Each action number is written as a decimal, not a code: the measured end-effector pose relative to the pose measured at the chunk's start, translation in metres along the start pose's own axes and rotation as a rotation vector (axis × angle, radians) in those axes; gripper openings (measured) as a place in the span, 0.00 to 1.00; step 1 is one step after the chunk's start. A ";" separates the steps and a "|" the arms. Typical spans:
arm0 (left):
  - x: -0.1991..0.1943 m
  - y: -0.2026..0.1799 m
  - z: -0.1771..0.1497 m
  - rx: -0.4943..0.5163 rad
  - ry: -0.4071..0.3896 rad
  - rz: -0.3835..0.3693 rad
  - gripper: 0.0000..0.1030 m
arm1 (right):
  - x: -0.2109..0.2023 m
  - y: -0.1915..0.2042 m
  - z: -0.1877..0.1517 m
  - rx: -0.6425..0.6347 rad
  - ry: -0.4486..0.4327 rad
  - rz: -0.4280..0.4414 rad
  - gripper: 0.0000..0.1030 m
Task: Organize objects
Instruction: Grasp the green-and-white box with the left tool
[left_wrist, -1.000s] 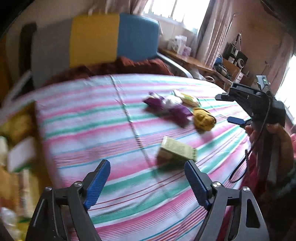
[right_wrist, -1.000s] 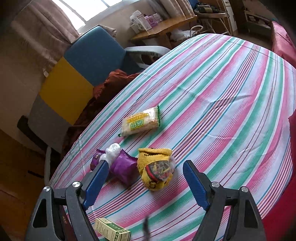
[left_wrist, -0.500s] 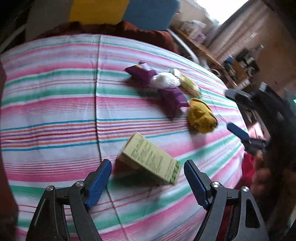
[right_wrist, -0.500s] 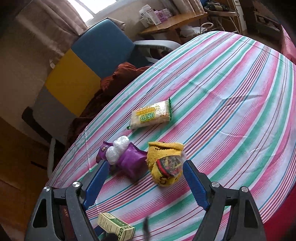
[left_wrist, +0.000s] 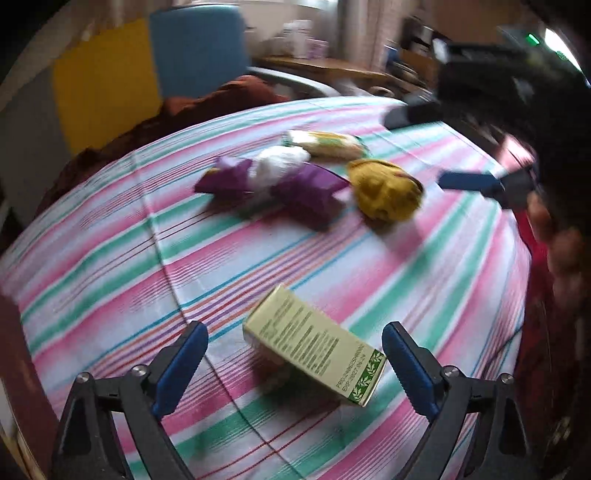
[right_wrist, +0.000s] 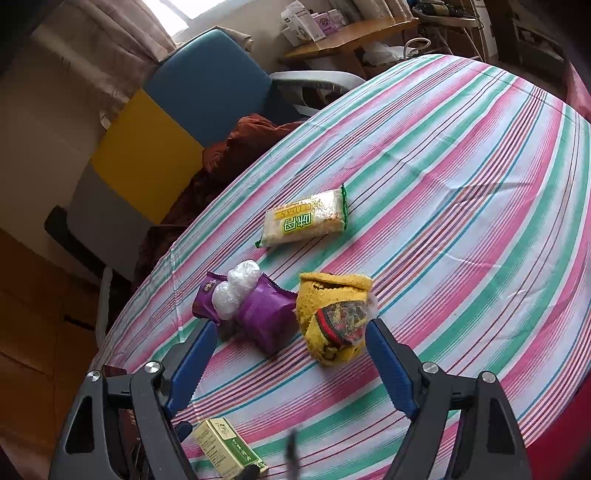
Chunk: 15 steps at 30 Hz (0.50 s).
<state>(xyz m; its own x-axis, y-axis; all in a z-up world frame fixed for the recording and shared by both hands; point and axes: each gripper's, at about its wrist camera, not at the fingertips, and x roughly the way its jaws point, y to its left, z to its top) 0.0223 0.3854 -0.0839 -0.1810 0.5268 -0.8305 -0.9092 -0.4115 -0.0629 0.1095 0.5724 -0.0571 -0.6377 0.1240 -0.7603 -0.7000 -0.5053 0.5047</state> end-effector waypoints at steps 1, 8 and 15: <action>0.000 -0.001 0.001 0.016 -0.001 -0.005 0.93 | 0.001 0.000 0.000 -0.001 0.001 -0.005 0.82; -0.014 0.006 0.002 0.047 -0.056 -0.081 0.94 | 0.003 0.002 -0.001 -0.013 0.011 -0.024 0.81; -0.016 -0.005 0.005 0.302 -0.026 -0.083 0.94 | 0.006 0.004 -0.003 -0.029 0.028 -0.028 0.82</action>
<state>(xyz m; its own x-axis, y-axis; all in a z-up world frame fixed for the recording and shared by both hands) 0.0274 0.3826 -0.0681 -0.1075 0.5699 -0.8146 -0.9909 -0.1286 0.0408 0.1032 0.5688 -0.0610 -0.6086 0.1149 -0.7851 -0.7075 -0.5265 0.4714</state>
